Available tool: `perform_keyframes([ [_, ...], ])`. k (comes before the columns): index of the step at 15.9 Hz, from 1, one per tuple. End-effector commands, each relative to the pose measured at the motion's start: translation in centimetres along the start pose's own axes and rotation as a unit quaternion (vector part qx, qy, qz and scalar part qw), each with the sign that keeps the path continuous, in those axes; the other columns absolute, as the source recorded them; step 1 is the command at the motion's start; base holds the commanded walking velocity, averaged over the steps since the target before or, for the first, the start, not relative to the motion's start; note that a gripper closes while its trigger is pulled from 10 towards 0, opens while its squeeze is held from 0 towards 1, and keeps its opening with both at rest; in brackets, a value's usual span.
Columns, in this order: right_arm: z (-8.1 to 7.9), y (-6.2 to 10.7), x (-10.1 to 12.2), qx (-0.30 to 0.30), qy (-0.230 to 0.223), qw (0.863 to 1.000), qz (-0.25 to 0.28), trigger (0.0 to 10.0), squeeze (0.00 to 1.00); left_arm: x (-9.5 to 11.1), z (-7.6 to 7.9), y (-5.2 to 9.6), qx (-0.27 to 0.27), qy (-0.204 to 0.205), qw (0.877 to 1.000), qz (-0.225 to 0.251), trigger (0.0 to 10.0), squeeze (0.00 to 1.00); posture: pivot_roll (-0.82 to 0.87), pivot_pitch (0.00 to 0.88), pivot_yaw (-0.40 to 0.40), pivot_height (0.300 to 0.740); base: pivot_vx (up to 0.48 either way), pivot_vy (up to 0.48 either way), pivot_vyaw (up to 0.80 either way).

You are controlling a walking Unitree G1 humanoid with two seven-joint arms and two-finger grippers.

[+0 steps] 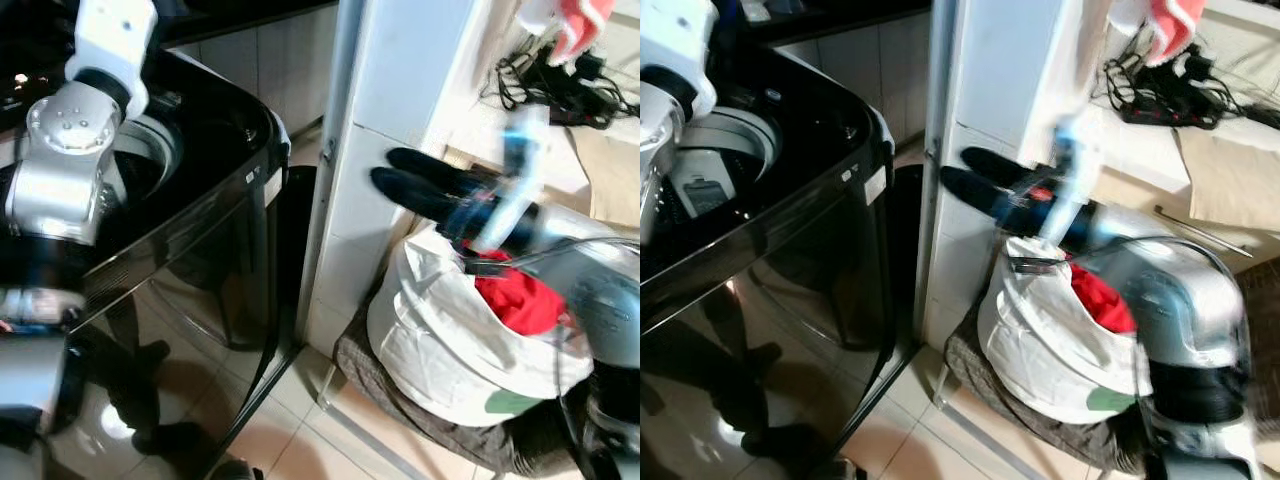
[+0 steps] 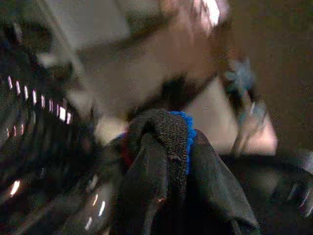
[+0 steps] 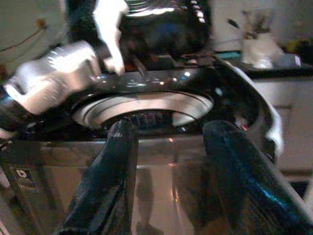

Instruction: Clothes washing

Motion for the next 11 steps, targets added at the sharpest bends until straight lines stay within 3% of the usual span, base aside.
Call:
perform_keyframes([
  [1, -0.2, -0.4, 0.0, -0.003, 0.014, 1.000, -0.016, 10.0, 0.00, -2.5, 0.7, -0.2, -0.010, -0.041, 0.998, -0.053, 10.0, 0.00, 0.00, 0.000, -0.083, 0.740, 0.000, 0.000, 0.00],
  [2, -0.7, -1.0, 0.1, 0.006, 0.020, 1.000, -0.018, 10.0, 0.00, -5.1, 0.5, -0.1, -0.007, -0.070, 0.992, -0.105, 10.0, 0.00, -0.01, 0.000, -0.079, 0.740, 0.000, 0.000, 0.00],
  [3, -1.2, -1.2, 0.1, 0.015, 0.022, 1.000, -0.018, 10.0, 0.00, -7.1, 0.2, 0.1, 0.000, -0.076, 0.986, -0.146, 10.0, 1.00, -0.01, 0.000, -0.079, 0.740, 0.000, 0.000, 0.00],
  [5, -2.0, -1.4, -0.1, 0.027, 0.023, 0.999, -0.024, 10.0, 0.00, -9.1, 0.0, 0.5, 0.000, -0.083, 0.979, -0.189, 10.0, 1.00, -0.01, 0.000, -0.077, 0.740, 0.000, 0.000, 0.00],
  [11, -2.2, -1.2, -0.8, 0.030, 0.023, 0.998, -0.043, 10.0, 0.00, -9.6, -1.7, 0.4, 0.034, -0.052, 0.977, -0.202, 10.0, 1.00, -0.02, 0.000, -0.077, 0.740, 0.000, 0.000, 0.00],
])
Point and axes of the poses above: a point about 5 cm out from each wrist's last joint towards the gripper, its own y axis pointing back from the gripper into the wrist, its own x axis along the axis of the wrist's last joint, z = x × y, the point moved 5 cm from there along -y, pointing out of the wrist towards the gripper, and after that the axes turned 9 degrees about y, right-handed, at the moved point
